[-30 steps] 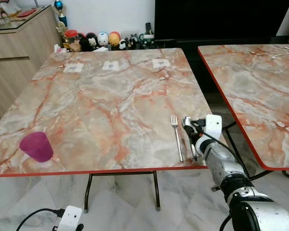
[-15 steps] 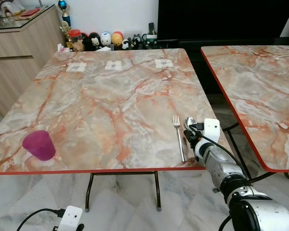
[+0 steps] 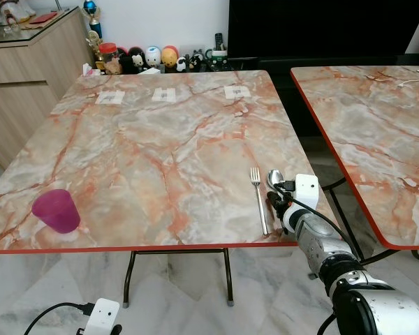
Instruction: Setting the table
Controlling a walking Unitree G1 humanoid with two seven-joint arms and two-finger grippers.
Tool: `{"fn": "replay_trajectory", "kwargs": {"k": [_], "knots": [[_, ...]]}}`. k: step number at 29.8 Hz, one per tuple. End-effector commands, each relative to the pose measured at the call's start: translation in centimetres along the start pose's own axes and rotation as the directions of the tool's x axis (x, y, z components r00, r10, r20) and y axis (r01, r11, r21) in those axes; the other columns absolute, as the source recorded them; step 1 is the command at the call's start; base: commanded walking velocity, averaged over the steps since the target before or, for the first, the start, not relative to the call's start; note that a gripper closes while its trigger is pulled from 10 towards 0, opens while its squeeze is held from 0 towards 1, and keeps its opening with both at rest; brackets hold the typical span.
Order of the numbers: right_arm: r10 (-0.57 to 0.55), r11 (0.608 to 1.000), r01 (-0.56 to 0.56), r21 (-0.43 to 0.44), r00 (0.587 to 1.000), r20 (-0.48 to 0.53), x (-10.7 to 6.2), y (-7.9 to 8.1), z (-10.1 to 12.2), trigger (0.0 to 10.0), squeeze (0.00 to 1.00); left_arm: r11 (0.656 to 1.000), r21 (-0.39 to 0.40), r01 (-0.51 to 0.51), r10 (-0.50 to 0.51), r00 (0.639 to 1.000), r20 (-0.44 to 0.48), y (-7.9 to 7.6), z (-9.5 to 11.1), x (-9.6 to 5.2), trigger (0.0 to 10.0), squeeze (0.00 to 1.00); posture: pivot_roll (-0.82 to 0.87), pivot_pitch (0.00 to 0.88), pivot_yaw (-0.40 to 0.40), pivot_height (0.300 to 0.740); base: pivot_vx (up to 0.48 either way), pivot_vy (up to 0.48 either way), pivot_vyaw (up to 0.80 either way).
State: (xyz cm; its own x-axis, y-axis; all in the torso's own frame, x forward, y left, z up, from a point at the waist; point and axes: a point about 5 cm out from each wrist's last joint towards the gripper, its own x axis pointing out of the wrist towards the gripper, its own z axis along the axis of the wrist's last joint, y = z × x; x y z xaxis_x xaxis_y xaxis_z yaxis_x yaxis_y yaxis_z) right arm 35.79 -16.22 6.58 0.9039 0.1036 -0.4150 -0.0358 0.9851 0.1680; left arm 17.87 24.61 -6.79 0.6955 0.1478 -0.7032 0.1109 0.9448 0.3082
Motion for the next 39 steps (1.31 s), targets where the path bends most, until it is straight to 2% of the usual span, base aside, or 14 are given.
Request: {"fn": "replay_trajectory", "kwargs": {"k": [1,2,3,29,35,36,37,38,39], "knots": [[-0.008,1.0,0.008,0.0,1.0,-0.024,-0.1,-0.1,-0.7,3.8,0.0,1.0,-0.002,-0.004,0.004,1.0,-0.014,0.2,-0.4,-0.1,10.0,0.0,0.08,0.0,-0.001,0.74,0.0,0.0,0.0],[-0.013,1.0,0.013,-0.002,0.999,-0.031,-0.1,-0.1,-0.9,0.6,0.0,1.0,-0.001,-0.003,0.003,1.0,-0.016,0.3,-0.4,-0.1,10.0,0.0,0.09,0.001,0.004,0.74,0.0,0.0,0.0],[-0.017,1.0,0.017,-0.005,0.999,-0.037,-0.1,-0.1,-1.1,0.0,0.0,1.0,-0.001,-0.003,0.003,1.0,-0.016,0.3,-0.5,-0.2,10.0,0.0,0.09,0.001,0.004,0.74,0.0,0.0,0.0],[-0.038,0.999,0.036,-0.041,0.998,-0.043,-0.3,-0.5,-1.6,0.0,0.0,1.0,-0.003,0.011,-0.011,1.0,-0.006,-0.1,-0.3,-0.1,10.0,0.0,0.09,0.003,0.0,0.74,0.0,0.0,0.0],[-0.092,0.995,0.093,-0.031,0.995,0.031,-0.5,-1.4,-1.1,0.0,0.0,1.0,-0.004,0.007,-0.007,1.0,-0.013,0.1,-0.5,-0.2,10.0,0.0,0.09,0.003,-0.002,0.74,0.0,0.0,0.0],[-0.105,0.994,0.105,0.008,0.988,0.116,-0.7,-1.6,-0.3,3.1,0.0,1.0,-0.004,0.005,-0.006,1.0,-0.019,0.3,-0.6,-0.2,10.0,0.0,0.09,0.003,0.0,0.74,0.0,0.0,0.0],[-0.105,0.994,0.105,0.008,0.988,0.116,-0.7,-1.6,-0.3,3.1,0.0,1.0,-0.004,0.005,-0.006,1.0,-0.019,0.3,-0.6,-0.2,10.0,0.0,0.09,0.003,0.0,0.74,0.0,0.0,0.0],[-0.109,0.994,0.105,0.029,0.974,0.197,-0.9,-1.8,0.4,10.0,0.0,1.0,-0.003,0.005,-0.005,1.0,-0.022,0.3,-0.7,-0.2,10.0,0.0,0.08,0.003,0.002,0.74,0.0,0.0,0.0],[-0.129,0.992,0.123,0.041,0.961,0.246,-1.2,-2.1,0.7,10.0,0.0,1.0,-0.002,0.004,-0.004,1.0,-0.025,0.4,-0.8,-0.3,10.0,0.0,0.08,0.003,0.003,0.74,0.0,0.0,0.0]]}}
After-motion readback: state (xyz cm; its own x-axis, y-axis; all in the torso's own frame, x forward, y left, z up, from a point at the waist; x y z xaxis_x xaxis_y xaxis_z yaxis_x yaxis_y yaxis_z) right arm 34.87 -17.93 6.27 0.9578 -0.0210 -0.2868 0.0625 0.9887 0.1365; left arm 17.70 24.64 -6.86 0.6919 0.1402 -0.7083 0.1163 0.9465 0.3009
